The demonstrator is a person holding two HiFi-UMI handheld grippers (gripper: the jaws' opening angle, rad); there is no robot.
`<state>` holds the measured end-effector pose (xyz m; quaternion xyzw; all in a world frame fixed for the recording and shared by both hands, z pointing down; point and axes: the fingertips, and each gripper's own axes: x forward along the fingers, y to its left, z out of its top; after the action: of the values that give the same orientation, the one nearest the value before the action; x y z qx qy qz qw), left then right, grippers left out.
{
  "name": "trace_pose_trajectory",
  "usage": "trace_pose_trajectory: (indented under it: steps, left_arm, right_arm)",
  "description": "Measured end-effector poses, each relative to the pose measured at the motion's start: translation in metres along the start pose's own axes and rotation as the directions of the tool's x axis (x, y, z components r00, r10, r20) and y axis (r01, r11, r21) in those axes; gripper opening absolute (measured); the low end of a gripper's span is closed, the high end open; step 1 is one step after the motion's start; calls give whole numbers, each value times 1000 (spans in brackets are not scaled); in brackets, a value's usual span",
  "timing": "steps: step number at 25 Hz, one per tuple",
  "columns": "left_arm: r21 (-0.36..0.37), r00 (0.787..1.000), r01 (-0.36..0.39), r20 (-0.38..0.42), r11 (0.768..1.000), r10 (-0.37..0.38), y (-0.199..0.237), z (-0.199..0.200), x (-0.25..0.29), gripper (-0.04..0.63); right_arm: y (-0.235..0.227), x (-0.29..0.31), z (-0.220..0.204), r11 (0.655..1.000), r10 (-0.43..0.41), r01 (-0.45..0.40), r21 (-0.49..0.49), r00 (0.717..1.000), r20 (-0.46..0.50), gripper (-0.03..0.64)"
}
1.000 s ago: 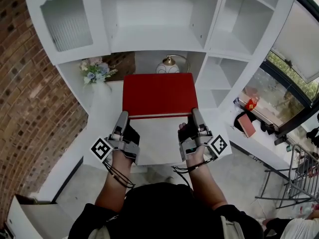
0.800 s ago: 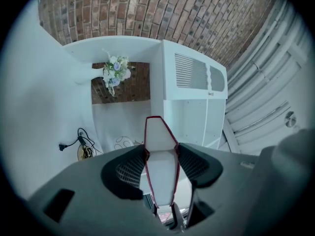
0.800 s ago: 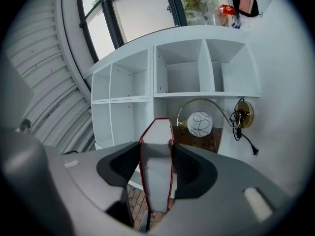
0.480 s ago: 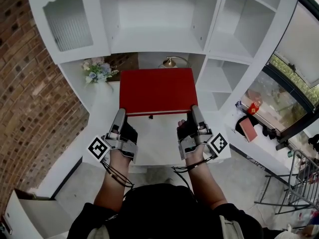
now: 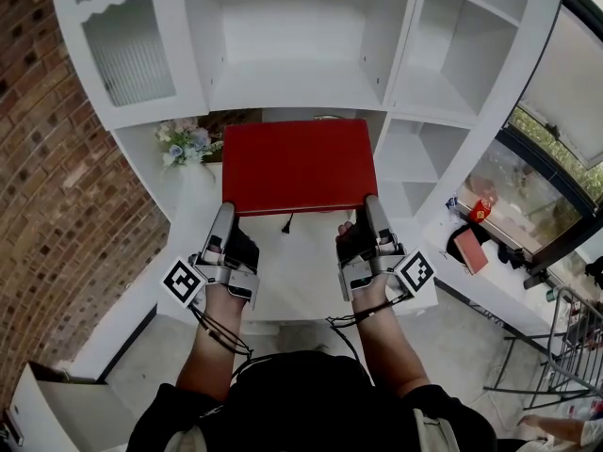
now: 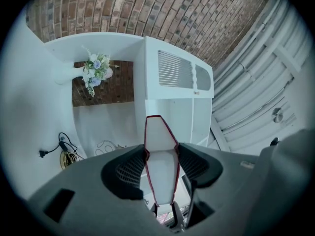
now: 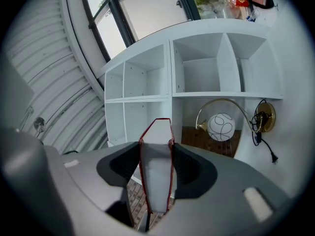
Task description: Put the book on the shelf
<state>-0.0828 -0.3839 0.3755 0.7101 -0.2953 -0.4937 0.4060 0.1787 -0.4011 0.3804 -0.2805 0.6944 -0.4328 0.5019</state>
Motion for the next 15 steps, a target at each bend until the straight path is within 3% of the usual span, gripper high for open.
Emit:
trace_pose_trajectory:
  steps: [15]
  left_arm:
    - [39,995,95,-20,995,-95,-10,14,45,224]
  right_arm:
    - [14,44,18,995,96,-96,-31,995,3,229]
